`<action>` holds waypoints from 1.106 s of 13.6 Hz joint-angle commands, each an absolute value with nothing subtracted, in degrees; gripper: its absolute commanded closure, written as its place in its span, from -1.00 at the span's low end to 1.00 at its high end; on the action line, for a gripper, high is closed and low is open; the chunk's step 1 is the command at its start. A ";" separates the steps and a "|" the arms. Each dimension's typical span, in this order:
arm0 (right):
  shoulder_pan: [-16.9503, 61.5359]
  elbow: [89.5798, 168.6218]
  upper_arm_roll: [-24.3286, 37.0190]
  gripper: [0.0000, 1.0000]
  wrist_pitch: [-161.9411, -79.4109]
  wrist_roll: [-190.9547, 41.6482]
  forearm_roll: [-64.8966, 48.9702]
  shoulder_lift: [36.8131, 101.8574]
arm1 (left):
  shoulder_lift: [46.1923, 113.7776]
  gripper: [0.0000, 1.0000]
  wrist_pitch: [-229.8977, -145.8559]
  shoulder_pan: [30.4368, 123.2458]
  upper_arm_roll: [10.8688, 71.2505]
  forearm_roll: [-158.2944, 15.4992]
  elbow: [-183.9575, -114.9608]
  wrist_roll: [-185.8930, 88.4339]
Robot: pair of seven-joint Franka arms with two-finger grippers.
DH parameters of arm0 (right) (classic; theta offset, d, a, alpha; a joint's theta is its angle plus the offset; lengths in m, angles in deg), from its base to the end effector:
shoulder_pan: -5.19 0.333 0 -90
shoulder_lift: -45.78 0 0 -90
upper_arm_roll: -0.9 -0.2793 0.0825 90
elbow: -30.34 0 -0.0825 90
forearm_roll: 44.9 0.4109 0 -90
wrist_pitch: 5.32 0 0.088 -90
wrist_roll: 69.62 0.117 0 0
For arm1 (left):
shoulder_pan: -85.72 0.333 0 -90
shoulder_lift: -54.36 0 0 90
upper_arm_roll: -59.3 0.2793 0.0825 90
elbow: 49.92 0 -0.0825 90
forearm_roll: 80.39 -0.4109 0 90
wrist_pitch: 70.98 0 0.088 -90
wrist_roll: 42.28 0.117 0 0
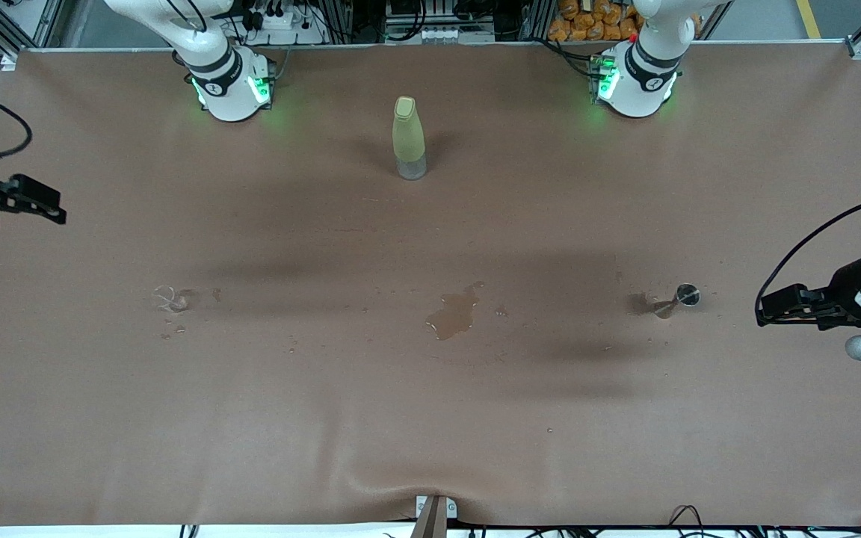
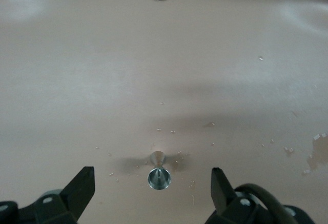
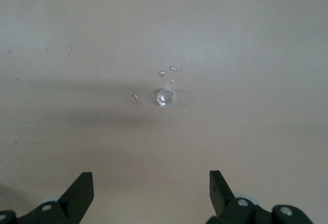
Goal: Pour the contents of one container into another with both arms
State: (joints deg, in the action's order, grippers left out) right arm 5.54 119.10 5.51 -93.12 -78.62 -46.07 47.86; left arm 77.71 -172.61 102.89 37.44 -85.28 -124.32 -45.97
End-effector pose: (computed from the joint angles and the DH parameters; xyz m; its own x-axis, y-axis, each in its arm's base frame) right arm 0.5845 -0.0453 0.5642 0.9951 0.0818 -0.0559 0.0828 -0.9965 0.0148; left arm 0.6972 -0.0056 0.4882 0.9959 0.0080 0.0906 0.0017 -0.9976 0.0692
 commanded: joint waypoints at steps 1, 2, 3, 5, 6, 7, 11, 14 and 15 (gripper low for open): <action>5.28 124.39 4.76 -1.00 -94.26 -75.00 -46.30 42.53 | 74.67 -1.00 -172.41 103.64 37.68 -87.77 -126.12 -53.86; 5.02 124.56 4.76 -1.00 -93.74 -74.11 -46.22 42.10 | 74.32 -1.00 -172.40 103.73 37.85 -87.77 -126.12 -53.71; 4.84 124.82 4.76 -1.00 -93.48 -73.84 -46.04 41.92 | 73.62 -1.00 -172.32 103.99 37.94 -87.25 -126.21 -53.70; 4.58 124.91 4.85 -1.00 -93.56 -73.93 -44.99 41.92 | 72.12 -1.00 -170.92 104.35 37.77 -87.07 -127.35 -53.62; 4.58 124.91 4.94 -1.00 -93.56 -74.36 -44.72 41.74 | 71.77 -1.00 -170.39 104.52 37.50 -86.55 -127.53 -53.62; 4.41 124.83 4.85 -1.00 -93.65 -75.15 -44.55 41.74 | 71.59 -1.00 -169.25 104.52 37.67 -86.37 -127.53 -54.57; 2.20 125.18 4.85 -1.00 -94.35 -78.32 -39.36 41.65 | 70.89 -1.00 -168.10 104.53 37.68 -86.37 -127.53 -53.71; 2.29 125.18 4.59 -1.00 -94.26 -78.15 -41.91 41.04 | 69.66 -1.00 -167.83 96.13 46.94 -82.69 -127.62 -52.92; 2.38 125.00 4.33 -1.00 -94.26 -78.15 -42.08 41.12 | 68.00 -1.00 -167.66 92.26 51.60 -80.93 -128.40 -51.00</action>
State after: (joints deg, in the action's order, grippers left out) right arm 2.90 123.29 5.26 -93.60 -77.84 -41.14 42.95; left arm 72.23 -168.17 98.55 43.91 -83.73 -125.50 -53.11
